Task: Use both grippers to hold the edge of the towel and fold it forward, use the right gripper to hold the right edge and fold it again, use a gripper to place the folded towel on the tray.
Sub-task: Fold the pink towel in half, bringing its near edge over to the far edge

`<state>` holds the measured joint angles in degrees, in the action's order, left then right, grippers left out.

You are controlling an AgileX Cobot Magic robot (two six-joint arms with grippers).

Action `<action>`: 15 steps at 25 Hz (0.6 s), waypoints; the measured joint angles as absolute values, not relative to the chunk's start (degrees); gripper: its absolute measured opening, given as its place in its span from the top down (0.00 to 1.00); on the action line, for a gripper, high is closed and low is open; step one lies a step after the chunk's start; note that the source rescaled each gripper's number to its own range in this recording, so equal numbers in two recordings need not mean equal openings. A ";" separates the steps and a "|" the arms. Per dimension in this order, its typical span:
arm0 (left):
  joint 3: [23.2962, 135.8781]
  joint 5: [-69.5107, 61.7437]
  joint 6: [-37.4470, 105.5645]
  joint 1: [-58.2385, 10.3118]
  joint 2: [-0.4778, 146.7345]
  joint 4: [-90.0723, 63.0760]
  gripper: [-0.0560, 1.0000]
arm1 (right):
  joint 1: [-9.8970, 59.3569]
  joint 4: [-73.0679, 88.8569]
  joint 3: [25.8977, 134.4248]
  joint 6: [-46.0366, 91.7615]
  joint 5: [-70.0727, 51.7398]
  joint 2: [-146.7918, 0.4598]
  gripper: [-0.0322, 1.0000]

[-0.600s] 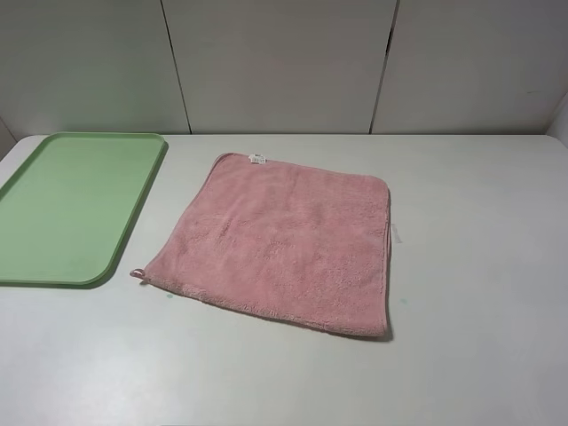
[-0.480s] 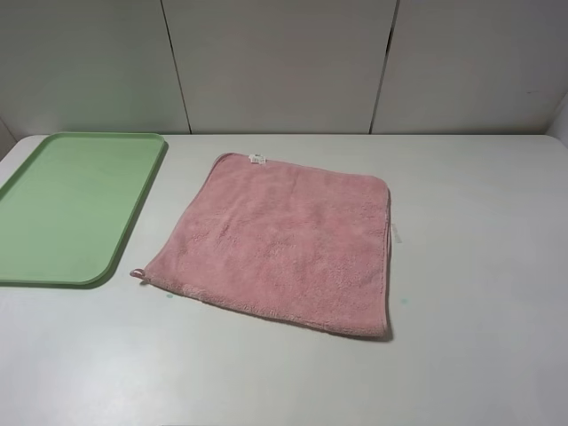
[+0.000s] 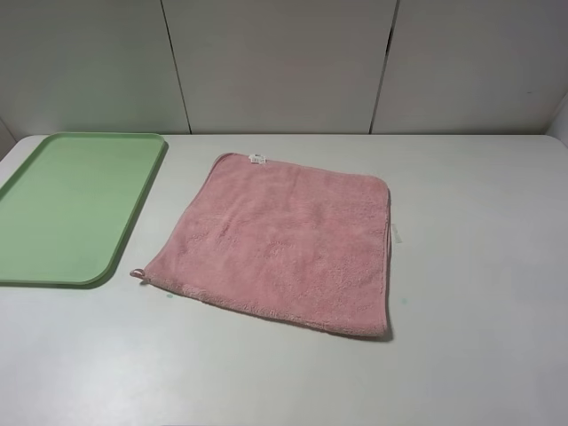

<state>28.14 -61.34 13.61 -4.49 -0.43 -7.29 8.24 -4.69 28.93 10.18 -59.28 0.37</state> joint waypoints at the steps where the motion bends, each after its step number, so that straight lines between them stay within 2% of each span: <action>1: 28.14 -61.34 13.61 -4.49 -0.43 -7.29 0.00 | 8.24 -4.69 28.93 10.18 -59.28 0.37 0.00; 15: 28.14 -61.34 13.61 -4.49 -0.43 -7.29 0.00 | 8.24 -4.69 28.93 10.18 -59.28 0.37 0.00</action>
<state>28.14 -61.34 13.61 -4.49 -0.43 -7.29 8.24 -4.69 28.93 10.18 -59.28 0.37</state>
